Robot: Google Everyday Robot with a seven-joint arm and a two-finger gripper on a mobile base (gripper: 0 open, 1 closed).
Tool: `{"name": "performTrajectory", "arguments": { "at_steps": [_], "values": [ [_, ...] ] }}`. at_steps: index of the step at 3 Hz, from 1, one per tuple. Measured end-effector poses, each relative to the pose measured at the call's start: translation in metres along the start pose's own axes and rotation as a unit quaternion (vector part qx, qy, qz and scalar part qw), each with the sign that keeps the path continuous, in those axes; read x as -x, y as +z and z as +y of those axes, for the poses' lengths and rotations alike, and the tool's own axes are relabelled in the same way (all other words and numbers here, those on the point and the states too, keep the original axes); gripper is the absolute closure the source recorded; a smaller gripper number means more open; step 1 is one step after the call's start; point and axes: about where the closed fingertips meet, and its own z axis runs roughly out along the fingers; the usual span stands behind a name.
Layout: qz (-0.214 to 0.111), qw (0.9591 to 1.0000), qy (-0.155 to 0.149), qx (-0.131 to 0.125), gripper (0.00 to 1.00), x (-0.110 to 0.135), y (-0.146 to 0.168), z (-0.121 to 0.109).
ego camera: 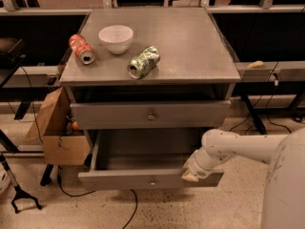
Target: Open middle drawer
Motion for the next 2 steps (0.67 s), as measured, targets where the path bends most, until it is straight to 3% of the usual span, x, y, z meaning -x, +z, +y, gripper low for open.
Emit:
{"name": "performTrajectory", "arguments": {
  "at_steps": [2],
  "values": [
    [-0.003, 1.0, -0.005, 0.006, 0.11, 0.0051, 0.0005, 0.003]
  ]
}}
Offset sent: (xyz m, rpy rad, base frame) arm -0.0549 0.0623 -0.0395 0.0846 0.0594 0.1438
